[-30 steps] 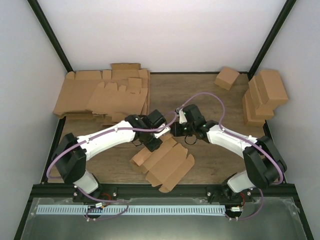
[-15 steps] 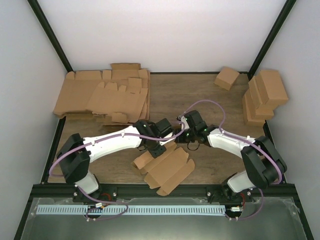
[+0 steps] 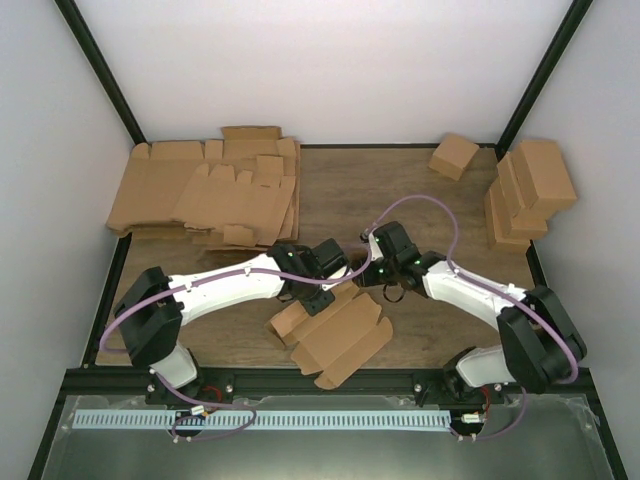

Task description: Fold the paper box

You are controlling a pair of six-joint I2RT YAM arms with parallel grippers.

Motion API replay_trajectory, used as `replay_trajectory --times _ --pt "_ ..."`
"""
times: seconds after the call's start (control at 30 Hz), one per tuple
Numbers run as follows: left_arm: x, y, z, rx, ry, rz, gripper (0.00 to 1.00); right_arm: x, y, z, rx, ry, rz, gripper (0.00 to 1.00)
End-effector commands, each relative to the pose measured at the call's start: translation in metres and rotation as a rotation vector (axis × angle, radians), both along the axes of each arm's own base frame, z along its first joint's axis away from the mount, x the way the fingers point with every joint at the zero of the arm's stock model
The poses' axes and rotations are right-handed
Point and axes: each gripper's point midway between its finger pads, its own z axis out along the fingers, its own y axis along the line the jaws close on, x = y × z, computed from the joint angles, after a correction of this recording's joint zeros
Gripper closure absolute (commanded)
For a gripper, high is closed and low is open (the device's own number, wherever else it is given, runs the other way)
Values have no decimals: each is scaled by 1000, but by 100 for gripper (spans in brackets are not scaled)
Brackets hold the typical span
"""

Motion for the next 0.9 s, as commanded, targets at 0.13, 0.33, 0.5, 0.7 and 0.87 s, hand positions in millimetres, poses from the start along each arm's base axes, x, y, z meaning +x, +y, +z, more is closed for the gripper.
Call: replay_trajectory --times 0.13,0.33,0.5,0.7,0.87 --pt "7 4 -6 38 -48 -4 60 31 -18 40 -136 -279 22 50" --pt "9 9 -6 60 -69 -20 60 51 -28 37 -229 -317 -38 20" --pt "10 9 -6 55 -64 -29 60 59 -19 45 -203 -387 -4 6" --pt "13 5 -7 51 -38 -45 60 61 16 37 -136 -431 203 6" --pt "19 9 -10 69 -44 -42 60 54 30 33 -89 -438 307 9"
